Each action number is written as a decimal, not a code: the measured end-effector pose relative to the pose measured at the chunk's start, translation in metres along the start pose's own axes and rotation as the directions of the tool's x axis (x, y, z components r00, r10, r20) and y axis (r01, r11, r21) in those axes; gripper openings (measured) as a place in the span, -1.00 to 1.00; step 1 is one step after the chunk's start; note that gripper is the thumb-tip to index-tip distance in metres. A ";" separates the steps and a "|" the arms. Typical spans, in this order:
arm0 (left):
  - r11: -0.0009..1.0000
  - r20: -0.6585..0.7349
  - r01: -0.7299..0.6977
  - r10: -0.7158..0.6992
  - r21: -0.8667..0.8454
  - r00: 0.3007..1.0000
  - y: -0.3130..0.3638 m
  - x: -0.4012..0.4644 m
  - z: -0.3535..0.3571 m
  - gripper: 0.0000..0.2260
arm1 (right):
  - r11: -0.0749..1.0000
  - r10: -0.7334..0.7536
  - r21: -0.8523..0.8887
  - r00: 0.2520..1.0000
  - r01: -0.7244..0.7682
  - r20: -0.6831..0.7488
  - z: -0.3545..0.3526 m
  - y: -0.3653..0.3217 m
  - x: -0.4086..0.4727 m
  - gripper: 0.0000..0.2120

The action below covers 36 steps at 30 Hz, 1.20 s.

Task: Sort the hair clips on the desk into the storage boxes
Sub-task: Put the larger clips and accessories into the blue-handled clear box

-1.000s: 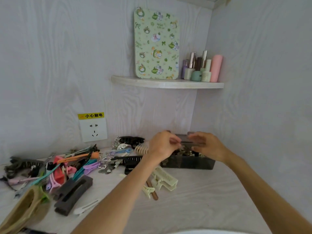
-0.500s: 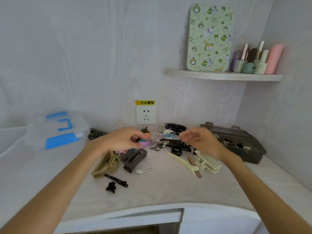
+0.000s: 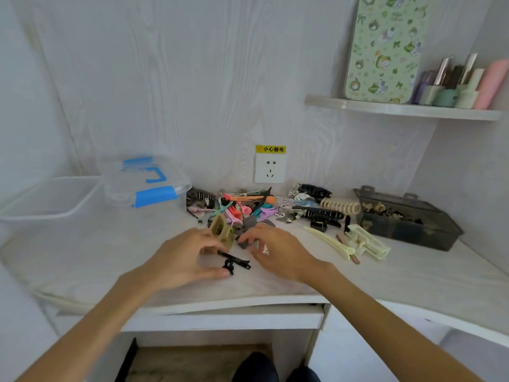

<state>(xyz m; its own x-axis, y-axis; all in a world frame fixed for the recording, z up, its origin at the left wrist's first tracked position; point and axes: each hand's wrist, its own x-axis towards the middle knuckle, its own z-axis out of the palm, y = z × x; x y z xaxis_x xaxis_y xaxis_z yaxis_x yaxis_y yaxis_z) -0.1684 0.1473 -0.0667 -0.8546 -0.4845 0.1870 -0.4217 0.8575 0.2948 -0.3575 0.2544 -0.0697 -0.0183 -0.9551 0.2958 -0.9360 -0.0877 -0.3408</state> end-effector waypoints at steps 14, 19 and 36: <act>0.996 -0.152 -0.084 0.079 -0.028 0.985 0.001 0.036 0.002 -0.87 | 0.911 0.060 -0.396 0.986 -0.117 -0.155 0.000 0.020 0.045 -0.82; 0.988 -0.196 -0.041 0.070 0.151 0.978 -0.004 0.035 -0.001 -0.90 | 0.945 0.043 -0.327 0.997 -0.018 0.069 0.002 0.009 0.068 -0.75; 0.947 -0.188 0.203 -0.253 -0.248 0.949 0.022 0.072 -0.017 -0.88 | 0.849 0.340 0.509 0.882 -0.139 -0.326 -0.028 0.040 0.039 -0.94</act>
<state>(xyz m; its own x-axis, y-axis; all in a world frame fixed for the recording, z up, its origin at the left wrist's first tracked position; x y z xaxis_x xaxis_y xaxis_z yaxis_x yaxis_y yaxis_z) -0.2340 0.1277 -0.0304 -0.6474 -0.7092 0.2793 -0.4978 0.6709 0.5496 -0.4059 0.2221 -0.0471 -0.4484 -0.7804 0.4359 -0.6136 -0.0859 -0.7849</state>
